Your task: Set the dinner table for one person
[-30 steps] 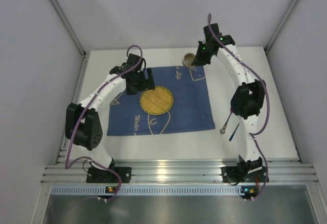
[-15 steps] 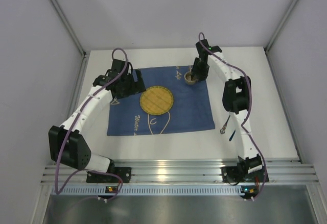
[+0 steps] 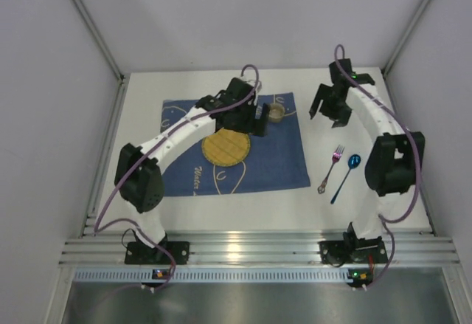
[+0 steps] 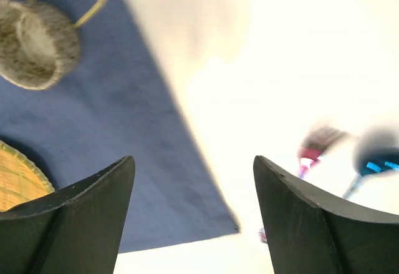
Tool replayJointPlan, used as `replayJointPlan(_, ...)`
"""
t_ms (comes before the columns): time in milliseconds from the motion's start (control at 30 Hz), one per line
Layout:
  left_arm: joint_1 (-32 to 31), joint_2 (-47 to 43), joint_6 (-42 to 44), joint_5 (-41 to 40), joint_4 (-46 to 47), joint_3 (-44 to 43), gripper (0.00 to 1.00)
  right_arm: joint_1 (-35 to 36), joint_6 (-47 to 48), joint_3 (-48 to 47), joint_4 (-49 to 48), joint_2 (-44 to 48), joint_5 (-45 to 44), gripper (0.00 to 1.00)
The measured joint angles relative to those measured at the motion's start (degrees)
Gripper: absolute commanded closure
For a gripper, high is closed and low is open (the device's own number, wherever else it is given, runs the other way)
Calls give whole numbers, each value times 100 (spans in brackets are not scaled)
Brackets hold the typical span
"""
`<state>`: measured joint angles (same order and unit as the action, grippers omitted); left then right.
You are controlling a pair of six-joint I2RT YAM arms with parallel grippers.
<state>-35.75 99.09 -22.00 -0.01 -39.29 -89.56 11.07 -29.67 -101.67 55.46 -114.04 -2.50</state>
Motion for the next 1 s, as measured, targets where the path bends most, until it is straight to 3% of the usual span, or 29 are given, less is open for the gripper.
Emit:
replayJointPlan(167, -566, 1386, 424, 892, 136, -1126, 2, -1043, -39, 2044, -192, 2356, -306, 23)
replayJointPlan(300, -931, 2570, 675, 1408, 127, -2345, 2, -1401, -197, 3257, -155, 3281, -391, 27)
replayJointPlan(400, -1233, 3224, 695, 1766, 210, -3036, 3, -1423, -260, 3838, -114, 3340, -343, 33)
replayJointPlan(600, -1519, 3368, 704, 1906, 131, -3062, 3, -1408, -411, 4553, -199, 3340, -59, 46)
replayJointPlan(767, -1298, 3042, 719, 1714, 181, -2468, 3, -1235, -560, 4642, -520, 3086, 105, 53)
replayJointPlan(1000, -868, 2288, 791, 1296, 175, -1635, 3, -892, -664, 4234, -973, 1980, 90, 59)
